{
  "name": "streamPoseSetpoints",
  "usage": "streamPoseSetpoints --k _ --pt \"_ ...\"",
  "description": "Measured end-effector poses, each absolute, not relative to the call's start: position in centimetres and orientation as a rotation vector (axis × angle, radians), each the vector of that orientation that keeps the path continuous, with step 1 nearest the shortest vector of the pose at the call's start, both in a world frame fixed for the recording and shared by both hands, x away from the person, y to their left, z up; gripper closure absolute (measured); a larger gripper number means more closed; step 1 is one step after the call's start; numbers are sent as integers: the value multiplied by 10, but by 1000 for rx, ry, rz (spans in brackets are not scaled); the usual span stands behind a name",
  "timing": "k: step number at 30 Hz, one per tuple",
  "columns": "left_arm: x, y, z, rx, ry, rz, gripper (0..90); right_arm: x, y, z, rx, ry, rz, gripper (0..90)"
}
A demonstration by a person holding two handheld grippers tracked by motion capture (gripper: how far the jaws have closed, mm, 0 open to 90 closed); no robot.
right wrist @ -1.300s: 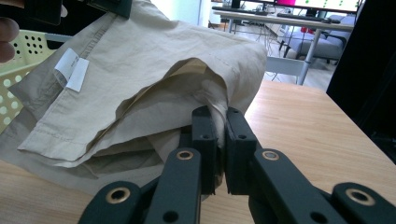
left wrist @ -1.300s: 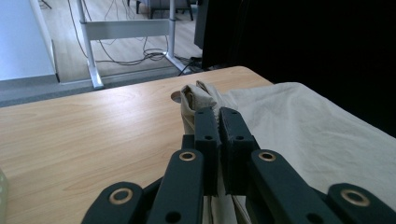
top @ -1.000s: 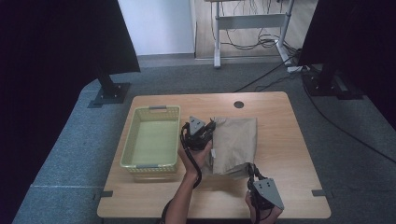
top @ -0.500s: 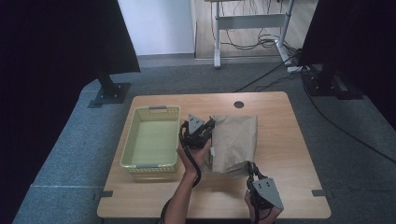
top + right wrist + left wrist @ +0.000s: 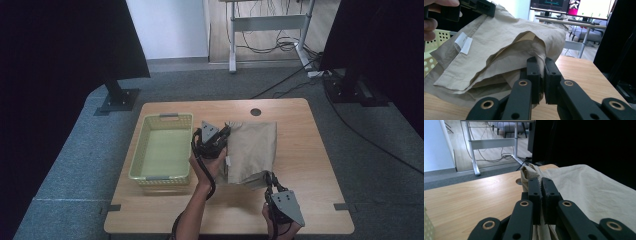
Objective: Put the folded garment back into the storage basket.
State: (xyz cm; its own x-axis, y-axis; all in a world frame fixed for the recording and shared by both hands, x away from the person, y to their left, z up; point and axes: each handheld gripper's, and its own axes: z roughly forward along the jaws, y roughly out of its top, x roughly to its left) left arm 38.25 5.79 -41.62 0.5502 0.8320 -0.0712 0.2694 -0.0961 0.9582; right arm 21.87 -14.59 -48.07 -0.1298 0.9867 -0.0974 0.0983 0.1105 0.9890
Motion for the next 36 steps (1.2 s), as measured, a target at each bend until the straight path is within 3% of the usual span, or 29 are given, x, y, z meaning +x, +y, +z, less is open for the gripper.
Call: streamPoseSetpoints --k 36 --pt "383 92 -410 1641 986 642 860 226 -119 -471 1092 1463 1177 846"
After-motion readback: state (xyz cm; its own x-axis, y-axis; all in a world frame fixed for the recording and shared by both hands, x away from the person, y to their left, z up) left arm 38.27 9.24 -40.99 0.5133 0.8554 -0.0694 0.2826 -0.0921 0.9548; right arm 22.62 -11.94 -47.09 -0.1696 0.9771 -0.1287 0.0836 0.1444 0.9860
